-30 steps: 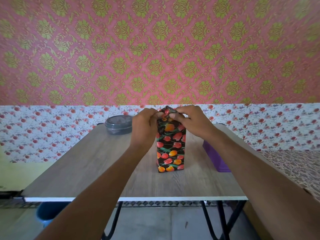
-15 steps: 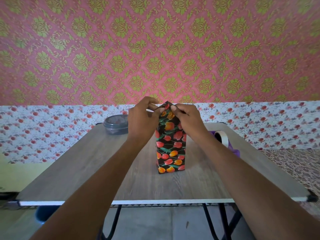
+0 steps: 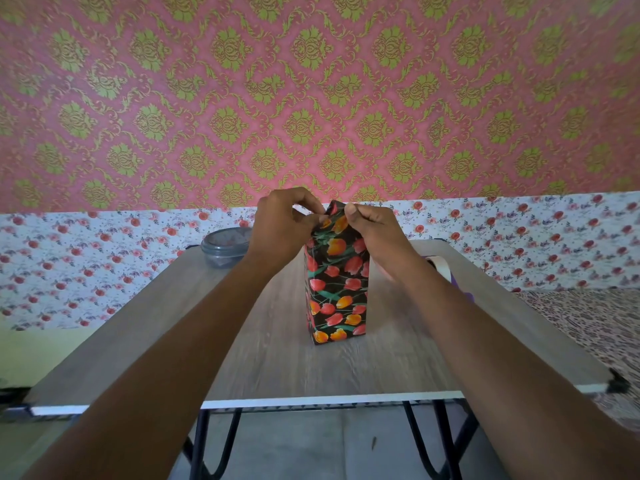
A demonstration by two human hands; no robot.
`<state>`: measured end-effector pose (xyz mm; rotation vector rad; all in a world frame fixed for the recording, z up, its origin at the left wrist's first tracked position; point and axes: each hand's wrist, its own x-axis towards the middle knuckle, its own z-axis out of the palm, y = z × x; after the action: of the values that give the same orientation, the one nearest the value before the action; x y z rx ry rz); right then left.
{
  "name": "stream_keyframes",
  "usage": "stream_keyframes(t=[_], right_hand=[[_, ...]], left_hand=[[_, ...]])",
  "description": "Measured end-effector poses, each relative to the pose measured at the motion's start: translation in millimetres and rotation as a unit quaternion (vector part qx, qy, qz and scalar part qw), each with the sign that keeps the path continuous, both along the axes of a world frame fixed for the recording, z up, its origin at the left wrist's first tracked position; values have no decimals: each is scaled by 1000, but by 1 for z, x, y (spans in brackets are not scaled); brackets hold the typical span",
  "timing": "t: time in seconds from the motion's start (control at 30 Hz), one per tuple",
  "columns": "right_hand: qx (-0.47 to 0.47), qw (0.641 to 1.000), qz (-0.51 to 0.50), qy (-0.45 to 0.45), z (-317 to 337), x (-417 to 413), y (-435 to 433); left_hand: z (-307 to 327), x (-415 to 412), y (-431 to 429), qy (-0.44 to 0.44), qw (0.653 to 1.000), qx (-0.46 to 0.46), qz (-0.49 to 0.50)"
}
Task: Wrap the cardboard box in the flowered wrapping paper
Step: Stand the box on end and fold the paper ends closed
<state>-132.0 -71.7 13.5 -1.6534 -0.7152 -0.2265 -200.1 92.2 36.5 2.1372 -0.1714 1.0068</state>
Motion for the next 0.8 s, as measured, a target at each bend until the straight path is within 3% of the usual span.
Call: stream_keyframes(t=[0.4, 0.57, 0.8], right_hand=[[51, 993, -109, -6, -4, -2, 11], [30, 990, -128, -42, -2, -8, 16], [19, 993, -89, -77, 2, -11, 10]], left_hand=[[-4, -4, -9, -8, 998, -45, -32], [-5, -6, -12, -6, 999, 10, 42], [-10, -5, -12, -12, 997, -11, 78]])
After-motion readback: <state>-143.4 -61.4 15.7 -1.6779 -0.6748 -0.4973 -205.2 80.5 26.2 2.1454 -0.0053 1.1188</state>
